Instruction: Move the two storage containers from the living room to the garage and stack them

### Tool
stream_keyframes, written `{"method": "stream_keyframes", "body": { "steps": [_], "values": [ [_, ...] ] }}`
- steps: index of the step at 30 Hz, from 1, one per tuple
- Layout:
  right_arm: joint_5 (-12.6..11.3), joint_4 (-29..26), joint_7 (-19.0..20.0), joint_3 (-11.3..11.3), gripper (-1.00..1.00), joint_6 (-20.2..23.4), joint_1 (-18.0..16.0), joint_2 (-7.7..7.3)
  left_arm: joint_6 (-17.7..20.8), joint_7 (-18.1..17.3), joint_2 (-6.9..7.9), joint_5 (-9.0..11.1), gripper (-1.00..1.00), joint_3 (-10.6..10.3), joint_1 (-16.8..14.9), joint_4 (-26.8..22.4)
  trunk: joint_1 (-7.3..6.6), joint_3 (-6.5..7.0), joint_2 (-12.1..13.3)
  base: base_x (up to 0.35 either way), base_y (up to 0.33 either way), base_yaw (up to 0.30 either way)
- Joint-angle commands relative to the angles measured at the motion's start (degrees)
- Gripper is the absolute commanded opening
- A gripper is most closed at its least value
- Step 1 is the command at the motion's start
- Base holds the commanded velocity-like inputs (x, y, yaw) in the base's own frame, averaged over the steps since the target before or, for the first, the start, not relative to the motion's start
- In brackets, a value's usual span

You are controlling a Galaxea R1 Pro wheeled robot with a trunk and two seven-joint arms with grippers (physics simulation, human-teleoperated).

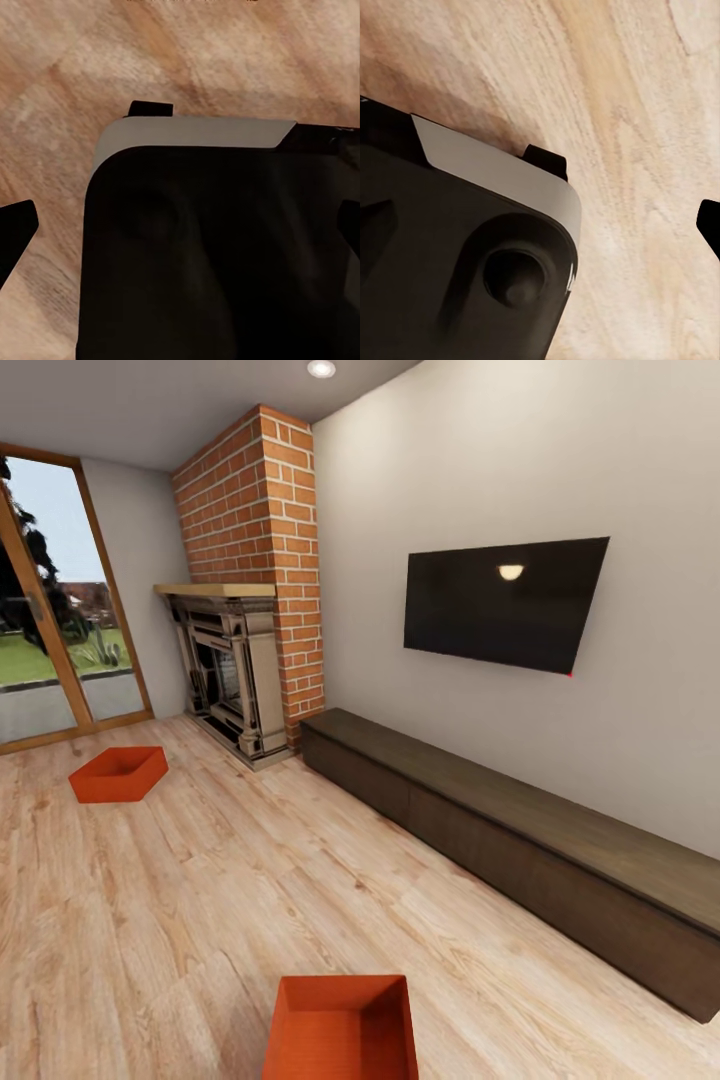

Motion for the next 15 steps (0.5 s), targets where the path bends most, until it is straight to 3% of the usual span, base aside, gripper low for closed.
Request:
{"method": "stream_keyframes", "body": {
  "steps": [1, 10, 15],
  "values": [
    [-0.6, 0.1, -0.1, 0.5, 1.0, -0.3, 0.0, 0.03, -0.1, 0.0, -0.01, 0.4, 1.0, 0.1, 0.0, 0.0, 0.0, -0.05, 0.0, 0.0, 0.0, 0.0],
    [-1.2, 0.1, -0.6, 0.5, 1.0, -0.3, 0.0, -0.88, -0.5, 0.2, -0.03, 0.6, 1.0, 0.3, 0.0, 0.4, 0.0, -0.05, 0.0, 0.0, 0.0, 0.0],
    [-1.3, -0.4, -1.0, 0.5, 1.0, -0.2, 0.0, -0.62, -0.9, 0.3, 0.0, 0.8, 1.0, 0.5, 0.0, 0.3, 0.0, -0.05, 0.0, 0.0, 0.0, 0.0]
  ]
}}
